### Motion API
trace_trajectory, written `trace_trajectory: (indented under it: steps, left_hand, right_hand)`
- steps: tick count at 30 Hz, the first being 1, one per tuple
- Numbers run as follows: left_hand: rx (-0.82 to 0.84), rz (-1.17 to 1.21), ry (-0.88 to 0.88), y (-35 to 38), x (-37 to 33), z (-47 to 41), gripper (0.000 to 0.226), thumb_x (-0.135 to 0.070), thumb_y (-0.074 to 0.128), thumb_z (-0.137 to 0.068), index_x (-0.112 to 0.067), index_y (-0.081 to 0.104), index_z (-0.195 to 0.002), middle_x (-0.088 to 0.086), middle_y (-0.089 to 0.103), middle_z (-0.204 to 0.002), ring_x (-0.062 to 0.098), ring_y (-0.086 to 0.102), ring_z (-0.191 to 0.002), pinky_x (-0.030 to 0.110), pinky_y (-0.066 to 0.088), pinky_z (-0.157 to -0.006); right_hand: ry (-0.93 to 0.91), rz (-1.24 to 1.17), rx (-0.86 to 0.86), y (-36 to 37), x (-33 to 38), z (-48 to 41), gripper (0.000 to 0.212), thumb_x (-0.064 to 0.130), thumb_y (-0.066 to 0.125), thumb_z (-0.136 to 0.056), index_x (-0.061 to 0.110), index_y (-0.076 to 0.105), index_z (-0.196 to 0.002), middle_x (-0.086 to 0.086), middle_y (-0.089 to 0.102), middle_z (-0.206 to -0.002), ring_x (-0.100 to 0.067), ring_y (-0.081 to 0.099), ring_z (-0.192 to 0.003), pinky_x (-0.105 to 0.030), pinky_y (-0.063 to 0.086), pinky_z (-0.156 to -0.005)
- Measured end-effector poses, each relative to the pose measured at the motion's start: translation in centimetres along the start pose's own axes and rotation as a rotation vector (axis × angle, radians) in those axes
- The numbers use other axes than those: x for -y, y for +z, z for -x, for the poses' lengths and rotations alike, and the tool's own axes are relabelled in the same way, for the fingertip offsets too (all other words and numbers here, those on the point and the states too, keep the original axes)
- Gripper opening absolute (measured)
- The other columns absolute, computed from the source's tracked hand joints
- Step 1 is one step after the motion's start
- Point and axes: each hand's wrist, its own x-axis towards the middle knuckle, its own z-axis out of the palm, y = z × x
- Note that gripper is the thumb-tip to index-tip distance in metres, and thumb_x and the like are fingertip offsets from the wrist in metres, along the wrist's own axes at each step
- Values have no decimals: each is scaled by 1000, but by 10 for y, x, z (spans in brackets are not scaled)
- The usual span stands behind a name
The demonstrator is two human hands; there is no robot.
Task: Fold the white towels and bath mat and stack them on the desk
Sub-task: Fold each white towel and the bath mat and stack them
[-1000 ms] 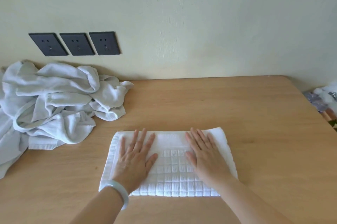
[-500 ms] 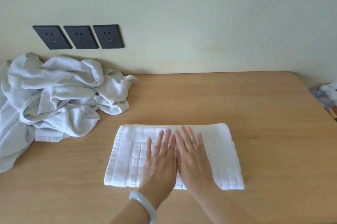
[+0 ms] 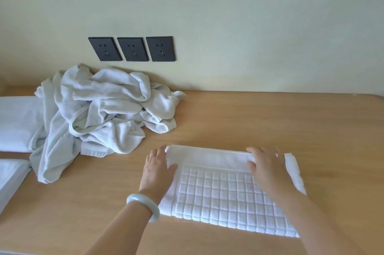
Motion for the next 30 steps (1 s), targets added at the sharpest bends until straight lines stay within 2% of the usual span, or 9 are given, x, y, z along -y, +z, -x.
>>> trace_trajectory:
  steps: [3, 7, 11, 14, 18, 21, 24, 26, 30]
  left_hand:
    - [37, -71, 79, -3, -6, -16, 70, -15, 67, -87, -19, 32, -147, 2, 40, -123, 20, 38, -120, 31, 32, -107]
    - [92, -242, 312, -8, -11, -37, 43, -18, 68, -86, -28, 51, -124, -7, 42, -108, 15, 39, -108, 31, 31, -106]
    - [230, -355, 375, -13, -11, -61, 27, -36, 67, -86, -31, 57, -111, -11, 40, -108, 12, 34, -104, 29, 27, -97]
    - [373, -319, 389, -17, -9, -77, 16, -36, 69, -86, -33, 55, -93, -10, 44, -106, 13, 41, -98, 24, 32, -86]
    - [438, -358, 417, -22, -9, -86, 30, -34, 72, -83, -36, 44, -73, -10, 49, -94, 10, 48, -88, 19, 34, -70]
    - [475, -324, 413, -25, -14, -86, 25, -32, 72, -82, -33, 46, -82, -11, 51, -94, 5, 50, -86, 19, 42, -72]
    - [533, -288, 383, -27, -18, -88, 27, -32, 71, -82, -31, 46, -92, -9, 54, -94, 7, 54, -83, 21, 47, -72]
    - [550, -278, 369, -28, -17, -90, 26, -36, 71, -84, -34, 46, -92, -10, 56, -95, 6, 55, -84, 20, 46, -73]
    - [572, -247, 341, -29, -10, -92, 17, -42, 62, -91, -34, 47, -86, -12, 58, -91, 6, 54, -82, 18, 40, -73]
  right_hand:
    - [15, 18, 182, -13, -30, -19, 18, 5, 73, -73, 18, 62, -80, 2, 59, -81, -28, 58, -80, -33, 32, -72]
    - [78, -46, 326, -33, -74, -24, 18, 25, 71, -82, 23, 54, -78, 7, 48, -81, -18, 47, -80, -30, 30, -67]
    - [207, -341, 348, -40, -99, -21, 28, 23, 73, -82, 20, 54, -62, 1, 52, -73, -18, 50, -67, -29, 38, -63]
    - [249, -420, 350, -40, -100, -18, 18, 20, 70, -85, 17, 62, -69, 2, 59, -77, -16, 54, -68, -33, 45, -65]
    - [259, -426, 285, -41, -95, -17, 12, 17, 70, -85, 22, 59, -83, 6, 59, -87, -13, 55, -78, -23, 38, -66]
    - [357, -493, 355, -41, -95, -15, 22, 24, 69, -87, 24, 54, -103, 10, 55, -97, -10, 54, -88, -24, 37, -70]
    - [400, -515, 456, -41, -97, -11, 25, 33, 65, -89, 15, 48, -83, 4, 46, -74, -15, 42, -63, -26, 30, -58]
    - [424, -542, 444, -40, -96, -10, 35, 33, 61, -92, 14, 39, -73, 0, 34, -66, -15, 32, -59, -28, 25, -56]
    - [451, -506, 333, -34, -89, -8, 38, 29, 54, -96, 14, 33, -68, 1, 28, -60, -15, 27, -54, -30, 23, -52]
